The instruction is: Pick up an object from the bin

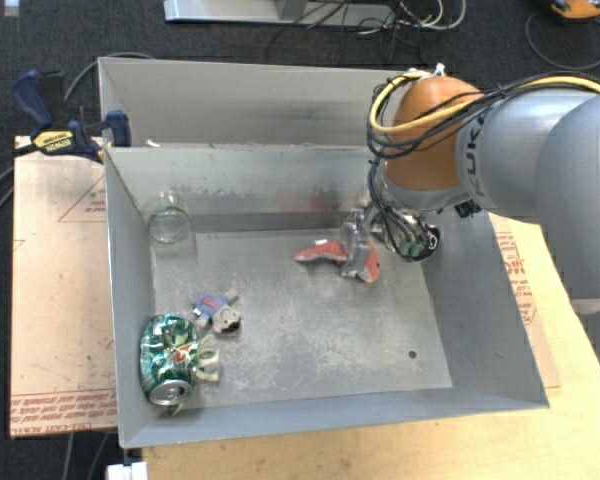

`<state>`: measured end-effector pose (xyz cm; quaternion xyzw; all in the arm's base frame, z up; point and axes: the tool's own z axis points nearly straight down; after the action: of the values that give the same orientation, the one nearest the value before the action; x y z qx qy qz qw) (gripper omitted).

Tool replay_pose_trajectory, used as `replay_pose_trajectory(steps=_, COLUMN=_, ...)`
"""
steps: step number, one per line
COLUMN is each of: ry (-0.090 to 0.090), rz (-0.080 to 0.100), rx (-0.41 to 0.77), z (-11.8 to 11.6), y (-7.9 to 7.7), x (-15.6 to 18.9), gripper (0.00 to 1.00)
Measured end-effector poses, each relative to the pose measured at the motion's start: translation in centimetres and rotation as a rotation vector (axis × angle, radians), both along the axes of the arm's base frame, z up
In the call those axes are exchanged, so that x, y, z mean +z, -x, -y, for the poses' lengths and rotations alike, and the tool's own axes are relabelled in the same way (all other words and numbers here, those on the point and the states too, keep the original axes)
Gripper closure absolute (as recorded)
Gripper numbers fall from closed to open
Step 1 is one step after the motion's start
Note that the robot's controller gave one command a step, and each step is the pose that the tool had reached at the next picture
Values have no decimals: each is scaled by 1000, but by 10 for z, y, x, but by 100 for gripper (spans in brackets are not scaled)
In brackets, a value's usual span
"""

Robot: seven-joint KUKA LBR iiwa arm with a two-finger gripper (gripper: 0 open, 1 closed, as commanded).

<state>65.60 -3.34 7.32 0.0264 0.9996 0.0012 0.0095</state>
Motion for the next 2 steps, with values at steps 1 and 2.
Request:
replay_pose_trajectory(steps=1, ry=0, rz=0, rx=0, z=0, y=0, x=0, gripper=100)
replay_pose_trajectory(steps=2, ry=-1, rz=6, rx=-10, z=-8, y=15, x=2, gripper=100)
